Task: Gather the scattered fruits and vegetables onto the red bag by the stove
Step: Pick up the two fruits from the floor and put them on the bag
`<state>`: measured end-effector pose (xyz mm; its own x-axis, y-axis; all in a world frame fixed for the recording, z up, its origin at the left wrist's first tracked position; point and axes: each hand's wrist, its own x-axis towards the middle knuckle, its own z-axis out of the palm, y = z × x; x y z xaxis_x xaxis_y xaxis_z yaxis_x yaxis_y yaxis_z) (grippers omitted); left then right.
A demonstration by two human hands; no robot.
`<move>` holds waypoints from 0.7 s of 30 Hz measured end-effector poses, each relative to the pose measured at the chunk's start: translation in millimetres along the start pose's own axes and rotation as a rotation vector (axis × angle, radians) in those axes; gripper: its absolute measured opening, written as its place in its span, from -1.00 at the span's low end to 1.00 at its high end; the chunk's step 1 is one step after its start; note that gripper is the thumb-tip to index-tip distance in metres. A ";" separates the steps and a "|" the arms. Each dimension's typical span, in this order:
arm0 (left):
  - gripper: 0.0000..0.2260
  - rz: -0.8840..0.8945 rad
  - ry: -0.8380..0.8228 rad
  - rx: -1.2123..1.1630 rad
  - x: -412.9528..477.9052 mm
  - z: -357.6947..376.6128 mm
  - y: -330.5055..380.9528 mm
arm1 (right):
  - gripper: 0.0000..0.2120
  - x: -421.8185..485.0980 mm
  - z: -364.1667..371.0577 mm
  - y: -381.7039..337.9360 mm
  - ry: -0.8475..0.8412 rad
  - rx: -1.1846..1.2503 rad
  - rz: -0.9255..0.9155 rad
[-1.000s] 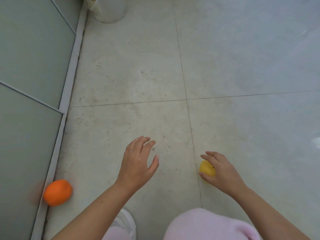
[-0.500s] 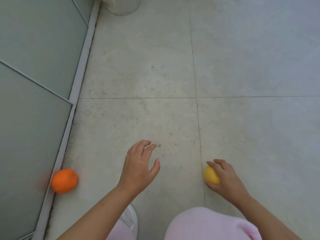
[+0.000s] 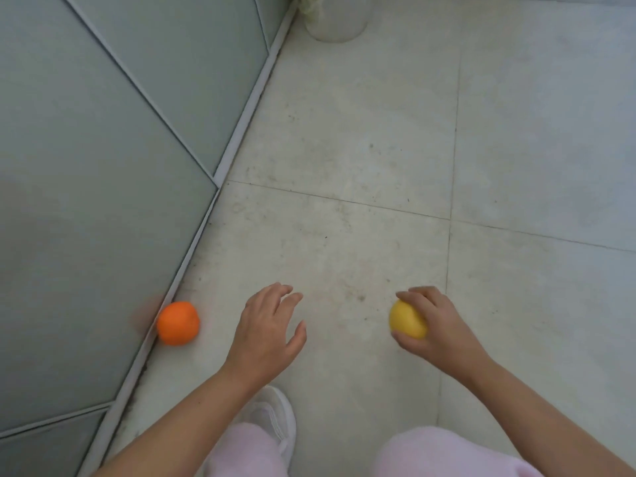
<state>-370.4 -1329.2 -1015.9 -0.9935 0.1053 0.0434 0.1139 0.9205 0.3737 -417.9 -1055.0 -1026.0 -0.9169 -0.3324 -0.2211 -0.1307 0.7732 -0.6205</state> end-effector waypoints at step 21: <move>-0.57 -0.477 0.024 0.174 -58.6 -1.5 -138.2 | -0.47 109.6 42.7 -143.9 -0.172 0.188 -0.255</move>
<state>-327.9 -1463.2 -1068.8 -0.9343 -0.3490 -0.0728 -0.3565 0.9133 0.1970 -483.4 -1225.8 -993.1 -0.7848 -0.6001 -0.1547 -0.2609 0.5464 -0.7959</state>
